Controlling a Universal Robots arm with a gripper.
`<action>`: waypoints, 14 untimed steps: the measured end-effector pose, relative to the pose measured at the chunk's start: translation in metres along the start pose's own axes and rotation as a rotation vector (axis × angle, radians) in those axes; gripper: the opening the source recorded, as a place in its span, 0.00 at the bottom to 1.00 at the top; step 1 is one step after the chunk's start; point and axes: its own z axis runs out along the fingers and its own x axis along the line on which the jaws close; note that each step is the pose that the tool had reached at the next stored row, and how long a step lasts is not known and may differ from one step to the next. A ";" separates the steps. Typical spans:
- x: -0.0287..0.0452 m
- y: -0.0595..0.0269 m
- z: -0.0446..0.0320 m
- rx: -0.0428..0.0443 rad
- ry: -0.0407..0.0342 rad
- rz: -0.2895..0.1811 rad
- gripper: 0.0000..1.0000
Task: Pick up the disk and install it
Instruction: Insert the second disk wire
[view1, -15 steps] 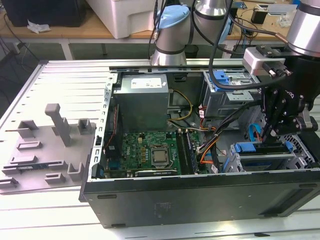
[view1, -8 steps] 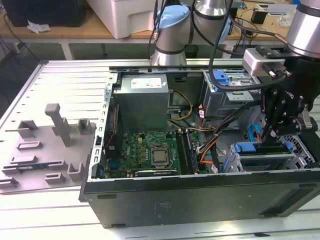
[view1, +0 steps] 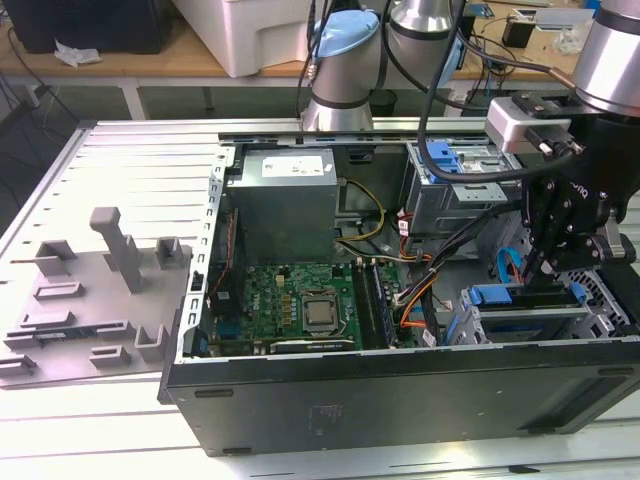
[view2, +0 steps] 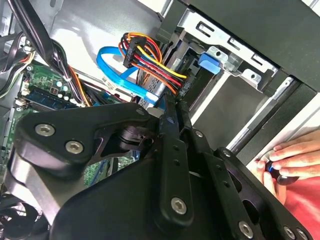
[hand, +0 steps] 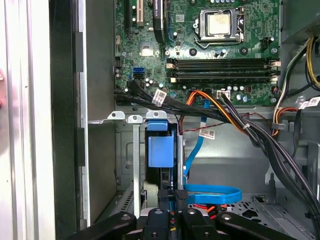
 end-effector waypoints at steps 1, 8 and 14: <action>0.0000 0.0000 0.0000 0.0001 0.0000 -0.001 0.16; -0.0001 0.0000 0.0006 0.0007 0.0000 -0.007 0.16; -0.0001 0.0000 0.0014 0.0012 -0.0001 -0.012 0.16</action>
